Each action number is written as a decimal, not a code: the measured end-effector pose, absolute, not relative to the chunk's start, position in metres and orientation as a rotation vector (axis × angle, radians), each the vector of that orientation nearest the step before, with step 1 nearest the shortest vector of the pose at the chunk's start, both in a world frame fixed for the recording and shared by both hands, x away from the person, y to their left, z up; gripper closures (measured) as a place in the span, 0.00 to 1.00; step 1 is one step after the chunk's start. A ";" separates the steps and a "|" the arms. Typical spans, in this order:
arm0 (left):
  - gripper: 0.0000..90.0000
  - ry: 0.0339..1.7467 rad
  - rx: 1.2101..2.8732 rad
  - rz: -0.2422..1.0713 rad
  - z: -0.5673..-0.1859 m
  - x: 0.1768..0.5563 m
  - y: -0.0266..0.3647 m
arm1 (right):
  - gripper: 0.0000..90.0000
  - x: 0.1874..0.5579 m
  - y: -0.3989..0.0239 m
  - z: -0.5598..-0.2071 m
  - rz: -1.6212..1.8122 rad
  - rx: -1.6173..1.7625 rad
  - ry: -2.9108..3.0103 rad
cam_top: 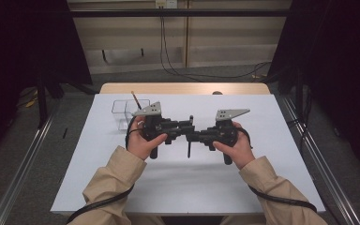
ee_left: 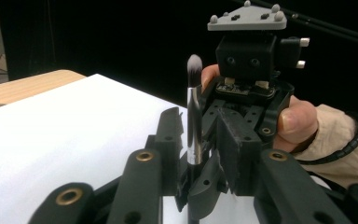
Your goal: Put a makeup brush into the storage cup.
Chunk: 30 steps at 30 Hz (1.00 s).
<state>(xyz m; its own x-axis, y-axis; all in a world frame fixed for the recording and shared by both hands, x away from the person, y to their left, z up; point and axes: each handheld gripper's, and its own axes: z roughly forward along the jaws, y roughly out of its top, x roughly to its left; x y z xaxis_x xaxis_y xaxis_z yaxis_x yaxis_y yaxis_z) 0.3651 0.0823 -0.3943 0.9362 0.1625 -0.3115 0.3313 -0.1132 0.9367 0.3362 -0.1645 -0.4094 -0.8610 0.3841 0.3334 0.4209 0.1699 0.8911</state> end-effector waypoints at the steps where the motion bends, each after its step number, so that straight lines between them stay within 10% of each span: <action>1: 0.84 0.379 1.693 -0.151 -0.394 0.365 0.082 | 0.94 0.336 -0.164 -0.409 -1.830 -0.819 -2.382; 20: 0.94 0.383 1.700 -0.127 -0.393 0.362 0.083 | 0.93 0.334 -0.164 -0.409 -1.856 -0.781 -2.385; 30: 0.94 0.372 1.691 -0.103 -0.389 0.361 0.086 | 0.65 0.332 -0.167 -0.411 -1.888 -0.773 -2.432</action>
